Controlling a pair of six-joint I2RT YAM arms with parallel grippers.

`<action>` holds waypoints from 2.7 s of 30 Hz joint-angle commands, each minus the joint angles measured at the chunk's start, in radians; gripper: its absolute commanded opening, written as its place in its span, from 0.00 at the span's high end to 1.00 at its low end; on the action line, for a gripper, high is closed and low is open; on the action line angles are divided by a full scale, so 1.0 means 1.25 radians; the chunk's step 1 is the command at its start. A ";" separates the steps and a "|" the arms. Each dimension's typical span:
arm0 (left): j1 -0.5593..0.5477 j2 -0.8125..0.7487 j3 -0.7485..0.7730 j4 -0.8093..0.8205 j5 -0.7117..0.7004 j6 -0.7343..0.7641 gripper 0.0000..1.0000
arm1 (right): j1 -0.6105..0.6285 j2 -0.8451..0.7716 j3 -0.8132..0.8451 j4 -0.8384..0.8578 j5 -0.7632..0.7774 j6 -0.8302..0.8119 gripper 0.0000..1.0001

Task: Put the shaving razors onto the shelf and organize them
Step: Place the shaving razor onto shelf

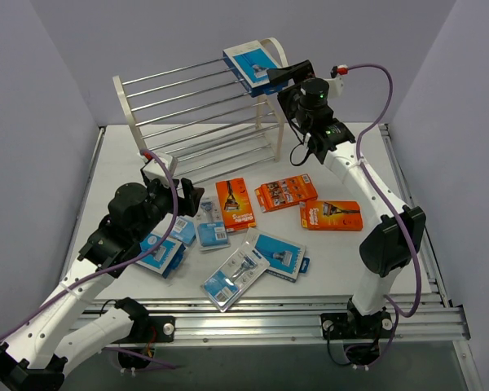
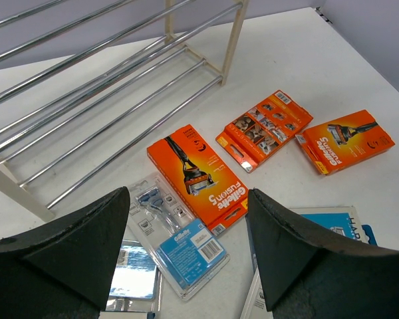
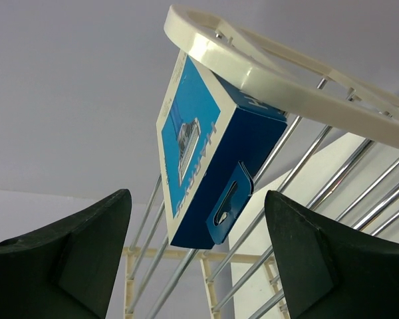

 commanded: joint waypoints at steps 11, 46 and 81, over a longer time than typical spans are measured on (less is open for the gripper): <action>-0.003 0.003 0.038 0.007 -0.001 0.014 0.20 | -0.003 0.010 0.027 0.050 -0.047 0.015 0.24; -0.002 0.008 0.041 0.006 0.014 0.013 0.20 | -0.001 0.033 0.046 0.090 -0.103 0.022 0.26; -0.003 0.017 0.047 -0.003 0.014 0.014 0.20 | -0.009 -0.040 -0.008 0.073 -0.121 0.010 0.24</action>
